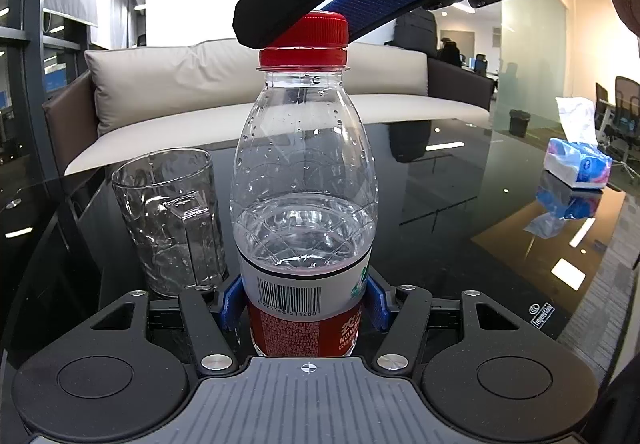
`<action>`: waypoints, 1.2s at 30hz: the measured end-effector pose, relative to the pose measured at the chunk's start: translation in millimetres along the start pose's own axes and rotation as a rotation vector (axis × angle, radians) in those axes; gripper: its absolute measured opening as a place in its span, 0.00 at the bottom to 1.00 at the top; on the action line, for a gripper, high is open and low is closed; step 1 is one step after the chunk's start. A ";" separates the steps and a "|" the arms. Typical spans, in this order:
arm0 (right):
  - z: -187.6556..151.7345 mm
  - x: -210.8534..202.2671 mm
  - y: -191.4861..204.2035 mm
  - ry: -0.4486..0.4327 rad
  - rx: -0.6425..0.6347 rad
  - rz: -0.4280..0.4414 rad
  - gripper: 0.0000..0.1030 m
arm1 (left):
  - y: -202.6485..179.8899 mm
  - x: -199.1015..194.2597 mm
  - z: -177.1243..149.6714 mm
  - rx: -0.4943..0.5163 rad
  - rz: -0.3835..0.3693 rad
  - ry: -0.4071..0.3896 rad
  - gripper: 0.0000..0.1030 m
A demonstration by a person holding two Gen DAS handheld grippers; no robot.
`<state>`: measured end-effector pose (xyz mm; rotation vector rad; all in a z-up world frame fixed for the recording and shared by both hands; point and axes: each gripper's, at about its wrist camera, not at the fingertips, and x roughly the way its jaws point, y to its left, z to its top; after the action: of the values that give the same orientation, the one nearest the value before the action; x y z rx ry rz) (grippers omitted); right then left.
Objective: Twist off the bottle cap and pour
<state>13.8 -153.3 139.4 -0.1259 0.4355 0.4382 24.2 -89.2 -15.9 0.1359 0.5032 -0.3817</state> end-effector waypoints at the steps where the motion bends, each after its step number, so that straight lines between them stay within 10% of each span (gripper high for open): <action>1: -0.2 0.0 -1.9 -0.002 -0.002 0.009 0.31 | -0.3 0.0 0.0 0.001 0.002 -0.001 0.54; 19: 8.2 1.9 -49.7 0.016 -0.176 0.323 0.31 | 4.6 -0.9 0.2 0.003 -0.021 -0.002 0.54; 27: 0.4 -15.5 -12.4 -0.018 -0.137 0.086 0.31 | 2.8 -1.7 -0.4 0.000 -0.009 -0.004 0.54; 36: 0.9 -14.6 -14.6 -0.011 -0.135 0.106 0.31 | 1.2 -2.6 -0.3 0.010 -0.005 -0.004 0.54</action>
<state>8.7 -171.9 146.9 -0.2314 0.4034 0.5727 22.4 -87.1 -14.8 0.1441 0.4979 -0.3893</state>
